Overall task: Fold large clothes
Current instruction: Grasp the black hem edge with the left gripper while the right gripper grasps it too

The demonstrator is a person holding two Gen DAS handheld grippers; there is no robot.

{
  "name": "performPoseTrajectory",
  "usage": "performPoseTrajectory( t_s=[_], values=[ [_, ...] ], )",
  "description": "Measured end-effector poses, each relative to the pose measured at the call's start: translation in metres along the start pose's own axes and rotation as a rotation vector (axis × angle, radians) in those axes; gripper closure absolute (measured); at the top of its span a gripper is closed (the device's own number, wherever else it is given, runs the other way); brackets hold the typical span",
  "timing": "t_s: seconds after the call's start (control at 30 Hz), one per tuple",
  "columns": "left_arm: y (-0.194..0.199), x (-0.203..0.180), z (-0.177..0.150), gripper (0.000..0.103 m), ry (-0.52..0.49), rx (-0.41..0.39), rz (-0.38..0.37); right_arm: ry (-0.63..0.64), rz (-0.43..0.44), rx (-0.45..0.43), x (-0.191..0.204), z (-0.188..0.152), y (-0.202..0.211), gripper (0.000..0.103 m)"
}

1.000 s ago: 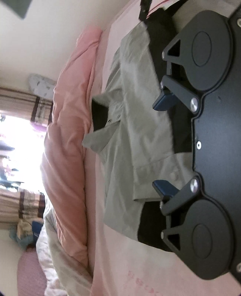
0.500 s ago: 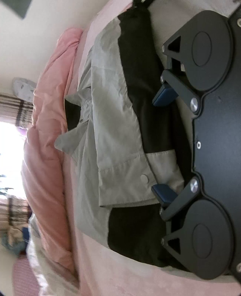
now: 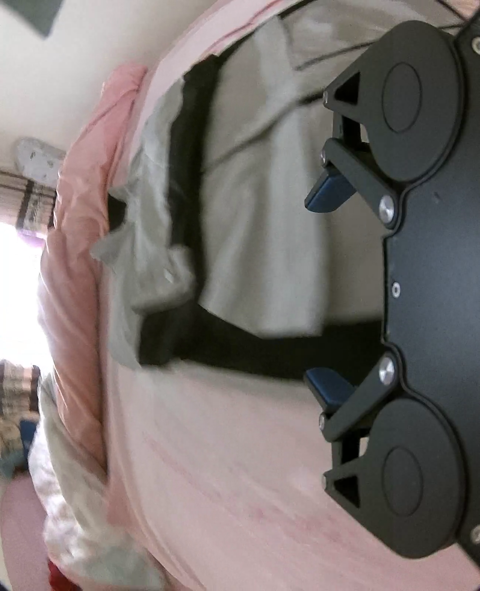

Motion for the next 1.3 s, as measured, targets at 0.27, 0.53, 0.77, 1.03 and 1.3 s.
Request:
performPoseTrajectory(
  t_s=[0.27, 0.53, 0.77, 1.03, 1.3],
  values=[
    [0.03, 0.042, -0.104, 0.01, 0.19, 0.065, -0.092, -0.106, 0.129, 0.053, -0.022, -0.06, 0.024, 0.035],
    [0.046, 0.038, -0.141, 0.011, 0.253, 0.083, -0.257, -0.121, 0.239, 0.061, -0.012, -0.08, 0.028, 0.035],
    [0.051, 0.022, -0.152, 0.011, 0.231, 0.101, -0.316, -0.122, 0.304, 0.038, -0.007, -0.082, 0.033, 0.035],
    [0.046, 0.034, -0.149, 0.02, 0.255, 0.105, -0.356, -0.116, 0.307, 0.058, -0.002, -0.087, 0.031, 0.034],
    [0.049, 0.031, -0.148, 0.088, 0.243, 0.118, -0.226, -0.095, 0.216, 0.06, 0.004, -0.09, 0.031, 0.067]
  ],
)
Point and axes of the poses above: each gripper's, at about its wrist camera, not at the fingertips, and y roughly against the way its jaws point, x to its left, z to its top, the point moved 2 cm from there along -y, roughly the way its jaws point, and after that the axes turned 12 degrees about x, right-handed, at the moved point
